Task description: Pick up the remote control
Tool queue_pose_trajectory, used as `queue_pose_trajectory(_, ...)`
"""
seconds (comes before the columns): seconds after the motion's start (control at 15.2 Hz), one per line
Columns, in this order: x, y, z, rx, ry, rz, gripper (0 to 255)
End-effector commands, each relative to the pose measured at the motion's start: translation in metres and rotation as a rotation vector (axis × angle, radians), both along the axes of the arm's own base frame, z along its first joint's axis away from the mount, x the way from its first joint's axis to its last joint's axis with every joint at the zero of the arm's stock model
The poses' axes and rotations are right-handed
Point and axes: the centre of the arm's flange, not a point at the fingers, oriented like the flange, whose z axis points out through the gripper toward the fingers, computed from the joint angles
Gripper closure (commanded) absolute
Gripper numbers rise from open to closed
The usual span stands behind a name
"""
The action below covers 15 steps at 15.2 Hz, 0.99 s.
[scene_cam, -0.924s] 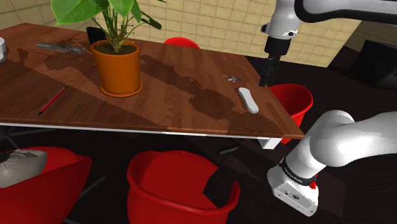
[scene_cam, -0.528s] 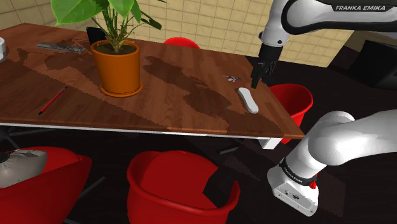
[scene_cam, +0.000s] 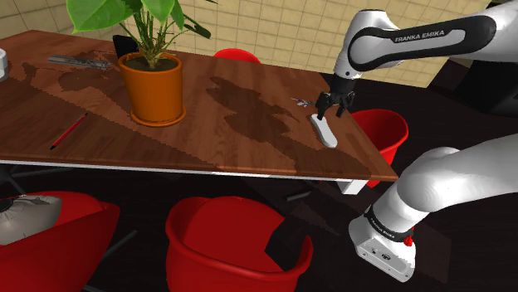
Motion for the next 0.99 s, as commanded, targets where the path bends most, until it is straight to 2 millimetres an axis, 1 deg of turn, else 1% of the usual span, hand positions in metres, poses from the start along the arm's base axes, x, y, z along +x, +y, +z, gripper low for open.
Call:
queue_pose_trajectory(0.0, 0.005, -0.019, -0.015, -0.011, -0.019, -0.09, 0)
queue_pose_trajectory(0.26, 0.008, -0.056, -0.046, -0.031, -0.049, -0.257, 0)
queue_pose_trajectory(0.73, 0.008, -0.056, -0.083, -0.031, -0.049, -0.257, 0)
queue_pose_trajectory(0.86, 0.008, -0.056, -0.086, -0.031, -0.049, -0.257, 0)
queue_pose_trajectory(0.92, 0.008, -0.057, -0.086, -0.031, -0.049, -0.257, 255)
